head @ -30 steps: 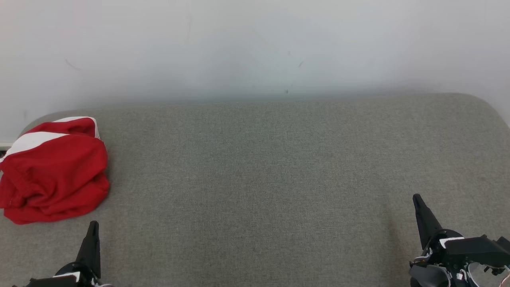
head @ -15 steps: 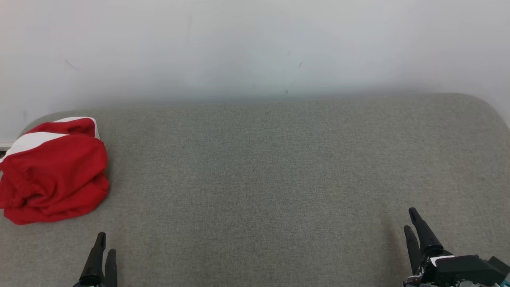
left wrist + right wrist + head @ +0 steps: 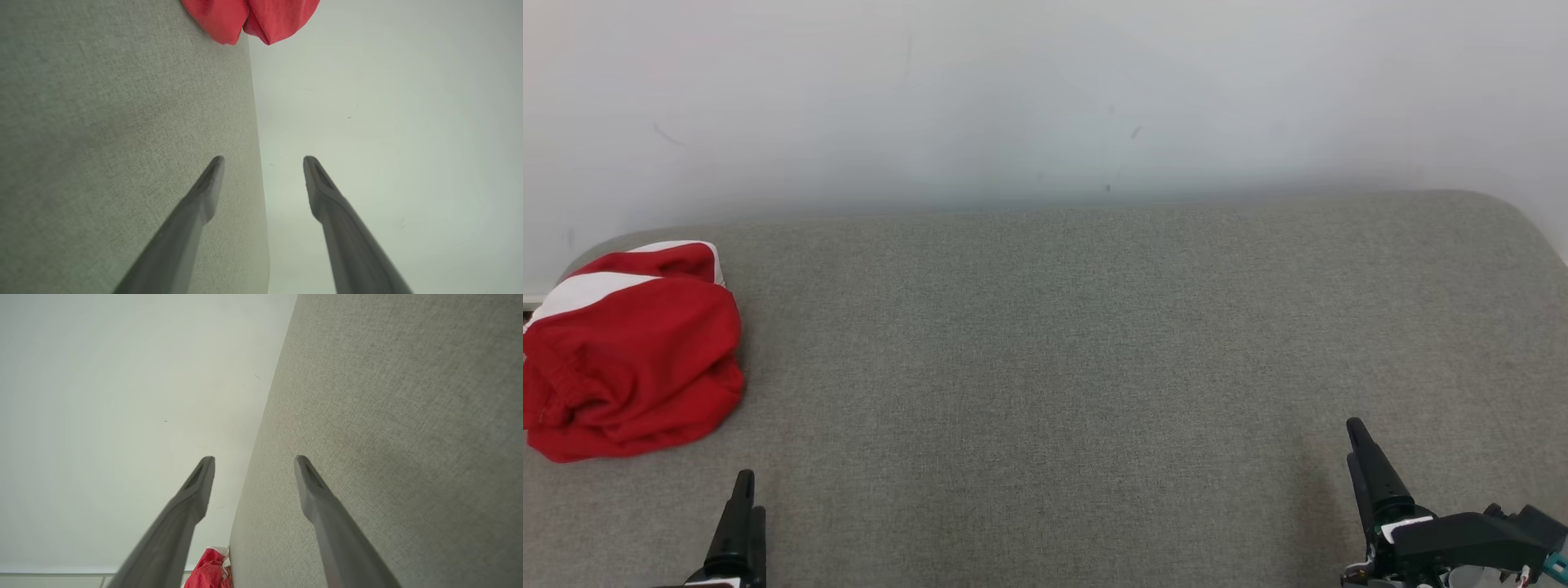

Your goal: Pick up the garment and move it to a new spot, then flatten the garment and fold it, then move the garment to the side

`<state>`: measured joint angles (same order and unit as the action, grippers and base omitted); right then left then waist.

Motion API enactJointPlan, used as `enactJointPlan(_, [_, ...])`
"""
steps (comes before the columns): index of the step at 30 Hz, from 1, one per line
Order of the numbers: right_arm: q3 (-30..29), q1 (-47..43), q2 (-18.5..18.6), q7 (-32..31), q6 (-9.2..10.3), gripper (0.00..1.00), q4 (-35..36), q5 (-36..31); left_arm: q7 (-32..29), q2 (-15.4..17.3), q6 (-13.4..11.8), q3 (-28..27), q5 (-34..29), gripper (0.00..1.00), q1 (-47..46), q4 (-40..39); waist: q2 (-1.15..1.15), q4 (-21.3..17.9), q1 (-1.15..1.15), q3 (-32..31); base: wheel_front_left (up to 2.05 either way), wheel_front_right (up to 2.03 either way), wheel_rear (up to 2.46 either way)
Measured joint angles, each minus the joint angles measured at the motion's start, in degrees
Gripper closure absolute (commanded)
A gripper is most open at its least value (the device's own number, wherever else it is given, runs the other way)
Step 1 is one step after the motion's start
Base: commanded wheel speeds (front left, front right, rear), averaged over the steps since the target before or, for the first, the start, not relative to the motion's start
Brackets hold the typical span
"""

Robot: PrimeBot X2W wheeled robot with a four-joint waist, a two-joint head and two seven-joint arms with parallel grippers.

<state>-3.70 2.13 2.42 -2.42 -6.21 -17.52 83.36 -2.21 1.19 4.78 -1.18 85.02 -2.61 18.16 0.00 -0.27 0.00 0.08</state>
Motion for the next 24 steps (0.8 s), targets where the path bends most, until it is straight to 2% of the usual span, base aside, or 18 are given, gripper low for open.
enactJointPlan(9, [2.6, 0.4, 1.4, 2.0, 1.27, 0.00, 1.4, -7.5, 1.8, 0.3, -1.8, 1.7, -7.0, 0.00, 0.0, -1.3, 0.00, -0.1, 0.00, 0.0, 0.00, 0.00, 0.00])
enactJointPlan(24, [7.5, 0.7, 3.7, 5.1, 4.78, 0.00, 3.5, -21.4, 5.0, 2.2, -4.3, 5.1, -24.1, 0.00, 0.0, -2.9, 0.00, -0.5, 0.00, -0.2, 0.00, 0.00, 0.00])
